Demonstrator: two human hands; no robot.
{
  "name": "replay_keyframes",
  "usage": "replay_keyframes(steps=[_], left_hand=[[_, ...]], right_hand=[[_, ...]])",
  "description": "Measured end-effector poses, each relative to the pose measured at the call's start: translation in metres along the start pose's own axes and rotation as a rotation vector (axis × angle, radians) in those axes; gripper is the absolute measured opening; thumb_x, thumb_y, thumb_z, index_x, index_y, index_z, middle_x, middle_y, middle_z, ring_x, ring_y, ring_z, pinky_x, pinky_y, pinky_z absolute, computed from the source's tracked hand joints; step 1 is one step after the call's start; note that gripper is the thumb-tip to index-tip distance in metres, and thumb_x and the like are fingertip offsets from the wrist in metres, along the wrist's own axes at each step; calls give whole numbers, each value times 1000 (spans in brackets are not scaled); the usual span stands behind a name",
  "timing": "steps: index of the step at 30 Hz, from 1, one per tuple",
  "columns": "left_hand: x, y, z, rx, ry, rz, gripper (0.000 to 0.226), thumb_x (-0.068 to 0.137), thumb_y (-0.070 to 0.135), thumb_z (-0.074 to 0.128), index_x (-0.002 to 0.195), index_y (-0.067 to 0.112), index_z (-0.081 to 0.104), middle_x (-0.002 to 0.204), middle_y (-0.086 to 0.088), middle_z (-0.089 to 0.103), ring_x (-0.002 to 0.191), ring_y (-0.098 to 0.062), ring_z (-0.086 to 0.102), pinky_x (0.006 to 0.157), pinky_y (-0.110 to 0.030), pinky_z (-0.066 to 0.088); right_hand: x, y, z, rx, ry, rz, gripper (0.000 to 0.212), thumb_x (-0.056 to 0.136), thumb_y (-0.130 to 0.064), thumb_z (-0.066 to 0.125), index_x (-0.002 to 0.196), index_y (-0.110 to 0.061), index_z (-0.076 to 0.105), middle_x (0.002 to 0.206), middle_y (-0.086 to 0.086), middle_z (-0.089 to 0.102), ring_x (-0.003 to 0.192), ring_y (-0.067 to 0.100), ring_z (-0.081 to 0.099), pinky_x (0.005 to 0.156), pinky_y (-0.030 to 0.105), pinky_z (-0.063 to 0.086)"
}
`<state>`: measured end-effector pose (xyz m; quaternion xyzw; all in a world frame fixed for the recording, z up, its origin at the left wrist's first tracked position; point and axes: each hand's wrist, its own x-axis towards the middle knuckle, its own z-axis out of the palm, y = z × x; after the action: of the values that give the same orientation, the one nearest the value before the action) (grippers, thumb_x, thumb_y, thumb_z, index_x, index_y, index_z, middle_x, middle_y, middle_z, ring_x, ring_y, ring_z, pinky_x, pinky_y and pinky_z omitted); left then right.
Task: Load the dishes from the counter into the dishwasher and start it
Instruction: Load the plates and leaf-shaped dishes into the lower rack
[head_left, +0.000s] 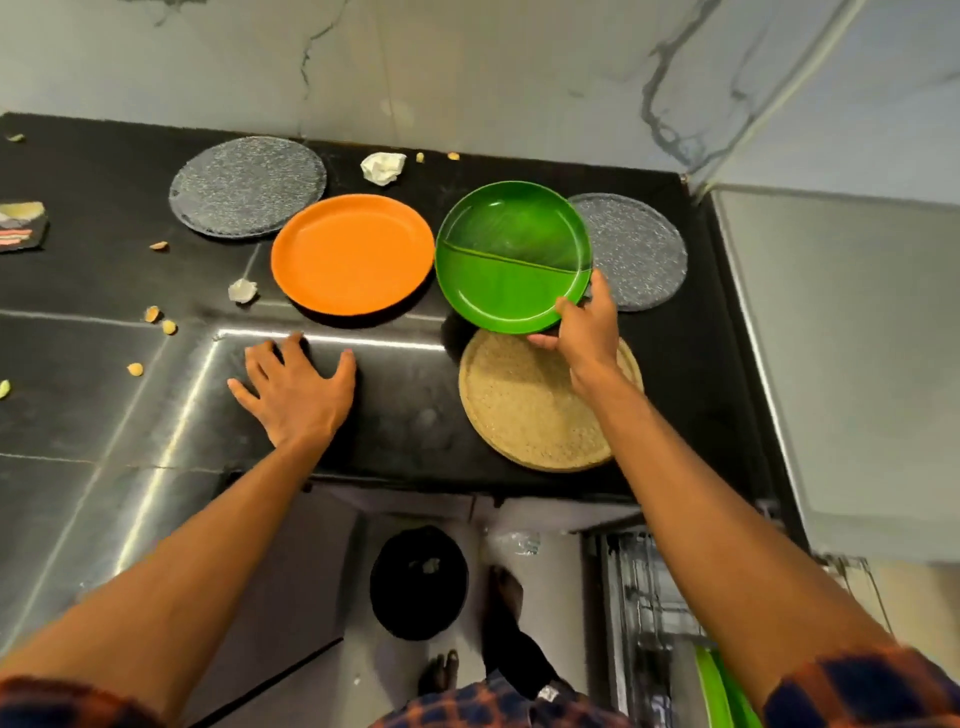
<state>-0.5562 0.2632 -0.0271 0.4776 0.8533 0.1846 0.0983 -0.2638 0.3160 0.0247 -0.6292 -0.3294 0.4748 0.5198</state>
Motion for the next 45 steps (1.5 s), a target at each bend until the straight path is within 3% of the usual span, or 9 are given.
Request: replay_keyframes(steps=[5,10,14,17,20,27,34,41,45], left_hand=[[-3,-11,-7,-131,-13,103,71,85,53,62,140,12,44,151,-17,38,146,-34,25,122,-58,3],[-44,-38,-9,-293,-5,387,59,83,41,58,133,10,53,124,-20,56,118,-38,50,108,-55,35],[-120,-57,9,-264,-45,515,52,88,38,54,132,12,57,145,-18,48,144,-35,34,120,-49,11],[-162,-62,24,-333,-94,464,69,90,38,62,151,16,38,166,-13,14,154,-27,2,121,-41,3],[-205,-52,37,-451,-142,360,76,92,31,66,155,10,28,165,-11,7,153,-23,5,118,-17,6],[-369,-55,97,-263,-690,186,28,95,10,64,121,2,65,118,-19,67,111,-37,62,98,-44,45],[-526,-67,160,83,-955,353,17,92,19,68,107,16,74,104,-9,74,99,-30,69,93,-45,53],[-619,-37,222,96,-1251,257,11,91,12,70,101,9,70,98,-12,70,94,-28,64,86,-36,50],[-653,-22,266,129,-1362,232,15,89,13,71,80,25,69,90,-9,72,89,-31,67,89,-42,55]], right_hand=[[-82,20,-68,10,25,-16,45,100,-4,48,131,-37,52,131,0,60,112,23,66,63,43,63],[-161,46,-136,-22,48,15,53,101,-3,50,142,-37,46,135,0,58,108,22,67,60,40,62],[-225,76,-195,-102,104,9,60,101,-6,55,149,-39,41,134,2,58,105,24,68,60,40,63],[-267,100,-242,-361,99,-80,59,94,-18,57,139,-54,46,136,3,62,118,25,65,93,52,57],[-305,135,-295,-552,82,-36,54,96,-16,54,148,-30,48,144,-4,57,133,13,53,114,47,42],[-389,222,-409,-952,116,252,62,98,-16,52,155,-35,35,121,21,67,109,44,63,92,48,51],[-459,296,-542,-945,212,488,64,94,-13,52,153,-33,38,121,17,67,112,42,61,92,46,48],[-454,331,-624,-844,335,600,59,90,-24,63,146,-31,46,114,5,72,108,33,66,91,39,50],[-426,345,-656,-895,398,665,55,90,-27,64,143,-29,53,119,2,71,109,30,66,90,36,51]])
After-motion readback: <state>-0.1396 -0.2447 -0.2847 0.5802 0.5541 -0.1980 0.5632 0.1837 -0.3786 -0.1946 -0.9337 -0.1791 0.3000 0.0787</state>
